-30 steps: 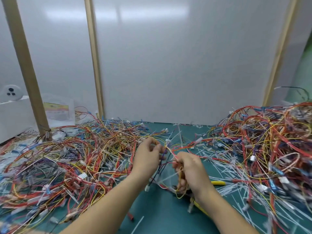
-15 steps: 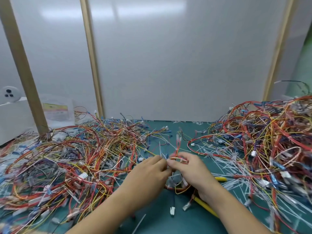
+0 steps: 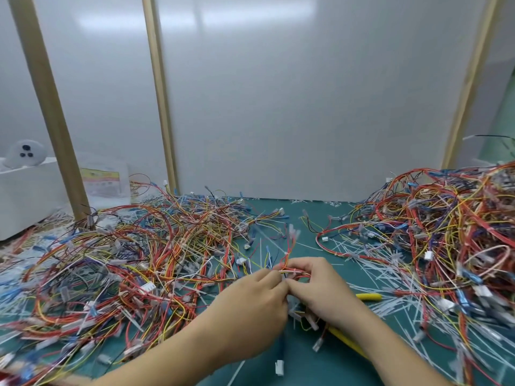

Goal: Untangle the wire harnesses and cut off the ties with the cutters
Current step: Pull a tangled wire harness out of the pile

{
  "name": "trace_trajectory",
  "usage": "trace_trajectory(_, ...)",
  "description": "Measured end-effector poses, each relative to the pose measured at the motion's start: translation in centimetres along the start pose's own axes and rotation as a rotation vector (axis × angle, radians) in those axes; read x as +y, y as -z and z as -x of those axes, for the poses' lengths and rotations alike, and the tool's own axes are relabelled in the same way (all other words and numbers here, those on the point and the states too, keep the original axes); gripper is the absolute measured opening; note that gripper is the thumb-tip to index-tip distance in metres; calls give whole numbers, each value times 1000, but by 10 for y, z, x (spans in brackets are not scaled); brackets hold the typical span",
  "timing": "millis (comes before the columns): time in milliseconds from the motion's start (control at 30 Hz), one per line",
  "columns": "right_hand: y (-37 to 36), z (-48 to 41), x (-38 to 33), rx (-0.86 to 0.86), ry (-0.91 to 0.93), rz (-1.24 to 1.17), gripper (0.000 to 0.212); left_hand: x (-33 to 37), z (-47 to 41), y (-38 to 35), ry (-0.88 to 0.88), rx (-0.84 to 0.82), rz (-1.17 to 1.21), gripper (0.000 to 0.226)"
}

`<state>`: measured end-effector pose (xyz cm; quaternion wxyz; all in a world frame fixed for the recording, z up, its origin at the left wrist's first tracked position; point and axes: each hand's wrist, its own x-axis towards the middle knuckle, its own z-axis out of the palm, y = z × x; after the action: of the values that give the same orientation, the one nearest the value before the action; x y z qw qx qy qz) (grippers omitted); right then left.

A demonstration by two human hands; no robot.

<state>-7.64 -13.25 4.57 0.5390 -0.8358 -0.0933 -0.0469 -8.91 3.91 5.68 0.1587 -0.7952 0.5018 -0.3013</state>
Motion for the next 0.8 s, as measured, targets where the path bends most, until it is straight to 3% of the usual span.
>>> trace_trajectory(67, -2, -1, 0, 60, 42, 7, 20, 0, -3, 5, 12, 55, 27, 16)
trace_trajectory(133, -1, -1, -1, 123, 49, -82, 25, -15, -2, 0, 229, 196, 213, 28)
trace_trajectory(200, 1, -2, -2, 175, 41, -203, 27, -46, 1, -9, 735, 235, 533, 32)
trace_trajectory(300, 1, 0, -6, 147, 9, -335, 31, -93, 10, -33, 1496, 208, 1222, 26)
trace_trajectory(367, 1, 0, -5, 96, 4, -333, 32, -109, 8, -48, 1659, 302, 1593, 34)
trace_trajectory(500, -1, -1, -2, 50, -8, -304, 32, -108, -6, -61, 1684, 529, 1627, 17)
trace_trajectory(600, -1, -1, -2, 79, -20, -330, 28, -93, -18, -59, 1569, 639, 1463, 20)
trace_trajectory(700, -1, -1, -4, 130, -30, -370, 25, -66, -27, -50, 1274, 594, 1214, 23)
trace_trajectory(800, -1, -2, -4, 203, -42, -401, 23, -42, -24, -43, 959, 403, 840, 26)
